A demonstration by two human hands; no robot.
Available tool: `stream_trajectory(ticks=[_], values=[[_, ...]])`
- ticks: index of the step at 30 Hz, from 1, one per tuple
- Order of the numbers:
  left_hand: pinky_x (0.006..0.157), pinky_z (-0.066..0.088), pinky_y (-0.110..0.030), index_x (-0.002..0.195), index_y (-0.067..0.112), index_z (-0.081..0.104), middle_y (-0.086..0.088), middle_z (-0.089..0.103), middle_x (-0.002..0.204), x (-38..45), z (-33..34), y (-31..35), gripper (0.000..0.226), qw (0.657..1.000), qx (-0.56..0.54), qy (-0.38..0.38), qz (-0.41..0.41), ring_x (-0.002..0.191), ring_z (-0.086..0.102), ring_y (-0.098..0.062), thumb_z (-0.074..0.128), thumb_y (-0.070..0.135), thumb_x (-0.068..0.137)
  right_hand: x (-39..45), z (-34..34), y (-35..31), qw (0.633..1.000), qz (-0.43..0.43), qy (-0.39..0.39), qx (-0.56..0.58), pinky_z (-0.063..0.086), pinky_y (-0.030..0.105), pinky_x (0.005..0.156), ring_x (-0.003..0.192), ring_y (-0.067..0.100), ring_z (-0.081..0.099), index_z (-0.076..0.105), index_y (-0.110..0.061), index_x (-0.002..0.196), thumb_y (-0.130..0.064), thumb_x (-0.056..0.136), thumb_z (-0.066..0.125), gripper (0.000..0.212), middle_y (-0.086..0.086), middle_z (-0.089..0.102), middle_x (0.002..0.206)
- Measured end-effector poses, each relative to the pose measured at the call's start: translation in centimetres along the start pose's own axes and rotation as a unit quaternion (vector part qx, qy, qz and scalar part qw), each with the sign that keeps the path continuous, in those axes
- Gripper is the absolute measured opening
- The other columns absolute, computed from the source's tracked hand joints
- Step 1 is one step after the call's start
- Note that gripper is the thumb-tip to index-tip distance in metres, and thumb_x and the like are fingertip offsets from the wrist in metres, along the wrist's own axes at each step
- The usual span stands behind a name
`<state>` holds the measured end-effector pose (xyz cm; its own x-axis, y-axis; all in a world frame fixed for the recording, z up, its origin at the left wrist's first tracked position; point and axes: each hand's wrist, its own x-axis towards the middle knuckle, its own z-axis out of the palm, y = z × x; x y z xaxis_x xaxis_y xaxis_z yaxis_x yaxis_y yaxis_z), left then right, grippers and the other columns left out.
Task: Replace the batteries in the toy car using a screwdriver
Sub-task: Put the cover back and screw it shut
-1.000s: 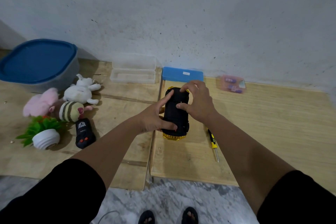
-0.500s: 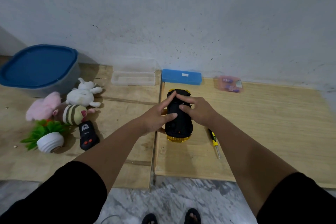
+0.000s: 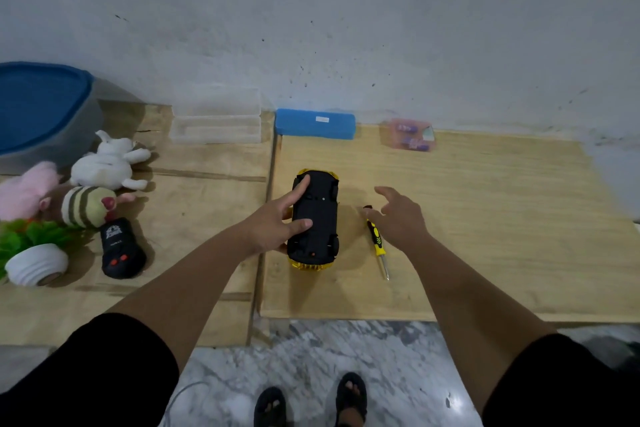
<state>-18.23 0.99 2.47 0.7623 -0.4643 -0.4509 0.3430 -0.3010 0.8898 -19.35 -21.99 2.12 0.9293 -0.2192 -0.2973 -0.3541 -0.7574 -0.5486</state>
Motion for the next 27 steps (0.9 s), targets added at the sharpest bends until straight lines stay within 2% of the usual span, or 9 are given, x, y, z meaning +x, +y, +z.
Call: stream_trajectory(ticks=[3,10,13,16,18,20,21,24,27], values=[[0.078,0.058,-0.044,0.14,0.057,0.015,0.004,0.043,0.138,0.6,1.0,-0.5,0.076,1.0,-0.008,0.014,-0.016,0.109,0.055,-0.012,0.055,0.013,0.094,0.3,1.3,2.0,0.999,0.025,-0.032,-0.028,0.038,0.03,0.087,0.116,0.03,0.05,0.039,-0.019,0.139,-0.03,0.086,0.062,0.059,0.015,0.058,0.109],[0.075,0.059,-0.039,0.142,0.055,0.014,0.003,0.042,0.138,1.8,2.7,-0.5,0.076,0.999,-0.021,0.033,-0.036,0.109,0.055,-0.013,0.055,0.013,0.094,0.9,2.0,2.8,0.997,0.003,-0.044,-0.057,0.042,0.035,0.091,0.117,0.033,0.048,0.037,-0.017,0.138,-0.019,0.086,0.061,0.058,0.019,0.053,0.122],[0.077,0.058,-0.041,0.142,0.054,0.013,0.002,0.041,0.138,2.0,3.4,-0.3,0.076,0.998,-0.022,0.044,-0.044,0.113,0.054,-0.017,0.055,0.014,0.093,1.7,1.6,2.7,0.998,0.017,-0.043,-0.044,0.042,0.031,0.083,0.114,0.034,0.05,0.039,-0.01,0.136,-0.013,0.089,0.055,0.05,0.021,0.055,0.12],[0.076,0.058,-0.039,0.142,0.053,0.012,0.001,0.041,0.139,2.0,3.8,0.2,0.076,0.997,-0.017,0.058,-0.051,0.112,0.053,-0.017,0.055,0.015,0.093,3.0,-0.2,1.7,0.999,0.022,-0.007,0.025,0.039,0.027,0.082,0.112,0.032,0.054,0.05,-0.004,0.127,-0.015,0.089,0.056,0.04,0.019,0.061,0.118],[0.078,0.058,-0.042,0.143,0.052,0.011,-0.001,0.042,0.138,1.9,3.8,0.8,0.076,0.996,-0.017,0.068,-0.053,0.112,0.053,-0.019,0.055,0.015,0.093,4.2,-2.0,0.6,0.995,0.009,0.028,0.099,0.043,0.036,0.093,0.106,0.033,0.059,0.061,-0.005,0.11,-0.017,0.086,0.061,0.026,0.017,0.066,0.108],[0.081,0.056,-0.048,0.143,0.052,0.01,-0.003,0.042,0.139,1.9,3.7,1.4,0.077,0.995,-0.018,0.077,-0.054,0.117,0.052,-0.024,0.056,0.016,0.094,5.1,-3.8,-0.9,0.978,0.003,0.056,0.2,0.048,0.047,0.092,0.096,0.033,0.064,0.061,-0.012,0.086,-0.016,0.083,0.064,0.005,0.014,0.068,0.095],[0.082,0.055,-0.05,0.143,0.052,0.009,-0.004,0.043,0.139,1.9,3.6,1.7,0.077,0.995,-0.019,0.079,-0.054,0.118,0.052,-0.026,0.056,0.016,0.093,5.3,-4.6,-1.7,0.968,0.001,0.065,0.242,0.051,0.048,0.089,0.092,0.032,0.065,0.059,-0.015,0.082,-0.015,0.083,0.065,0.006,0.012,0.067,0.091],[0.081,0.056,-0.048,0.143,0.053,0.008,-0.006,0.044,0.139,1.9,3.2,2.8,0.078,0.996,-0.018,0.075,-0.05,0.116,0.053,-0.027,0.057,0.017,0.093,5.2,-6.1,-4.1,0.941,-0.005,0.062,0.333,0.055,0.041,0.086,0.086,0.025,0.066,0.058,-0.009,0.091,-0.008,0.086,0.063,0.007,0.016,0.065,0.096],[0.077,0.058,-0.043,0.144,0.051,0.006,-0.006,0.044,0.139,1.8,2.4,3.8,0.078,0.997,-0.005,0.065,-0.046,0.115,0.053,-0.026,0.056,0.017,0.094,4.9,-6.1,-5.9,0.927,-0.015,0.059,0.371,0.056,0.035,0.083,0.087,0.025,0.065,0.057,-0.005,0.093,-0.005,0.088,0.06,0.006,0.018,0.063,0.097]])
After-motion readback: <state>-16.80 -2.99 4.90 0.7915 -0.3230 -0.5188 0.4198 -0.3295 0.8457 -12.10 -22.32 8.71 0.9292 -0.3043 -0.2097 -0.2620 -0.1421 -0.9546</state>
